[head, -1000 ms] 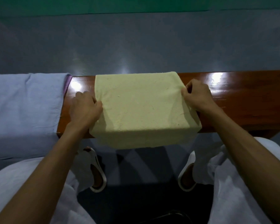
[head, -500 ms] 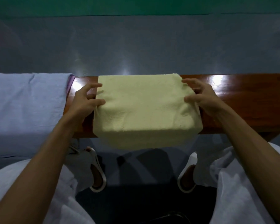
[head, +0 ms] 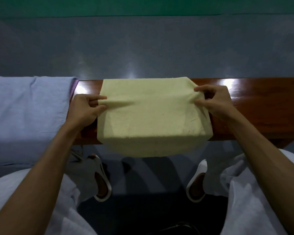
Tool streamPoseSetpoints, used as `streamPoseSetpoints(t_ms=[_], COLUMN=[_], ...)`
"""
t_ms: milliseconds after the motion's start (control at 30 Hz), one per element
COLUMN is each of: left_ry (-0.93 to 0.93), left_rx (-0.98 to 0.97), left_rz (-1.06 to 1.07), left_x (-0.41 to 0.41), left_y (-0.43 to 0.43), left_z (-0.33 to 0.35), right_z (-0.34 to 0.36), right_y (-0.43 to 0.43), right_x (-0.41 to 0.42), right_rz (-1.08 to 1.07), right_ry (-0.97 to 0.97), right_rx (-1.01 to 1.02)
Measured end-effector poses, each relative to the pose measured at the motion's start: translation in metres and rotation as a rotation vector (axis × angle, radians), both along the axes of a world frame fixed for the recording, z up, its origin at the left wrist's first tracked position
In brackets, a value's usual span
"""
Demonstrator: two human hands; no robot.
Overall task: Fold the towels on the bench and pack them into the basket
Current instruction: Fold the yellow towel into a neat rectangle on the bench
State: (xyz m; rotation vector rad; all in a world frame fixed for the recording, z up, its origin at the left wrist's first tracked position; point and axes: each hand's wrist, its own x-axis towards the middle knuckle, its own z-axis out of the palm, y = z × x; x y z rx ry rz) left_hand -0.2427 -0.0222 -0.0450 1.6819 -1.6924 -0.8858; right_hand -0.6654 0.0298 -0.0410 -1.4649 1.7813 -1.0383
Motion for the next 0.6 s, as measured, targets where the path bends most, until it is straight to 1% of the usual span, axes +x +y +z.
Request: streamPoseSetpoints(t_ms=[67,200,300,400,500,567,600], left_ry=[-0.036,-0.042,-0.089,-0.176,-0.265,-0.236,-0.166], left_rx=[-0.040,-0.133,-0.187,-0.221,-0.211,-0.212,-0.198], left_rz=[0.021,0.057,0.063,0.049,0.090,0.119,0.125], left_x=[-0.001,-0.002,-0.003,-0.004,-0.006,-0.010,-0.013], left_y=[0.003,0.010,0.012,0.012,0.012,0.012,0.013], left_z=[0.002,0.008,0.011,0.012,0.015,0.015,0.015], right_z=[0.004,0.008,0.010,0.010,0.009,0.010,0.011], right_y=[0.003,0.008,0.011,0.012,0.013,0.014,0.015], right_x=[0.002,0.001,0.001,0.000,-0.005,-0.008,-0.009], right_rz=[-0.049,-0.094,-0.107,-0.144,-0.191,-0.215,-0.231], right_ry=[0.048,0.261,0.342,0.348,0.357,0.363,0.352], right_rx=[-0.041,-0.132,-0.181,-0.210,-0.176,-0.144,-0.130])
